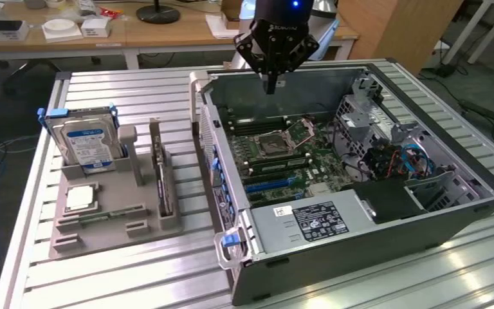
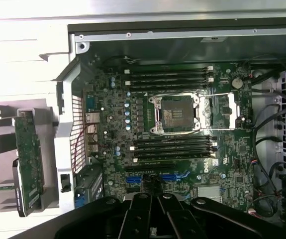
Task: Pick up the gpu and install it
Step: 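Reach for the gpu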
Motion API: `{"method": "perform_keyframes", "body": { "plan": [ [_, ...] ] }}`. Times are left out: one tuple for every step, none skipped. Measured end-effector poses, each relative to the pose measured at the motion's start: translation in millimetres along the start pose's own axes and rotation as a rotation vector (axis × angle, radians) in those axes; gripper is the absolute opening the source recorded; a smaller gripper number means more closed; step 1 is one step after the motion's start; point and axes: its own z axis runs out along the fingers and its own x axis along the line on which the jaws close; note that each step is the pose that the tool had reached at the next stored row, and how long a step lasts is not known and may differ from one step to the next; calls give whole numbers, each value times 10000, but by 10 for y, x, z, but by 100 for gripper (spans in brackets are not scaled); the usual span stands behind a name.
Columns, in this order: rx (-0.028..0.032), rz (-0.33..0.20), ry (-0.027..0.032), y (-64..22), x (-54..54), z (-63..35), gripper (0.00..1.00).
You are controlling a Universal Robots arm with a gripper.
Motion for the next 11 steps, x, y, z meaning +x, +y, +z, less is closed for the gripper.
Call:
{"method": "perform_keyframes", "body": {
  "plan": [
    [0, 0, 0, -1, 11, 0, 10],
    [0, 0, -1, -2, 22, 0, 10],
    [0, 0, 0, -2, 33, -1, 10],
    [0, -1, 0, -3, 45, -1, 10],
    [0, -1, 0, -4, 58, -2, 10],
    [0, -1, 0, -5, 73, -2, 10],
    [0, -1, 0, -7, 87, -2, 10],
    [0, -1, 0, -8, 102, -3, 10],
    [1, 0, 0, -9, 116, -3, 10],
    [0, 0, 0, -10, 130, -3, 10],
    [0, 0, 0, -11, 145, -4, 10]
  ]
}}
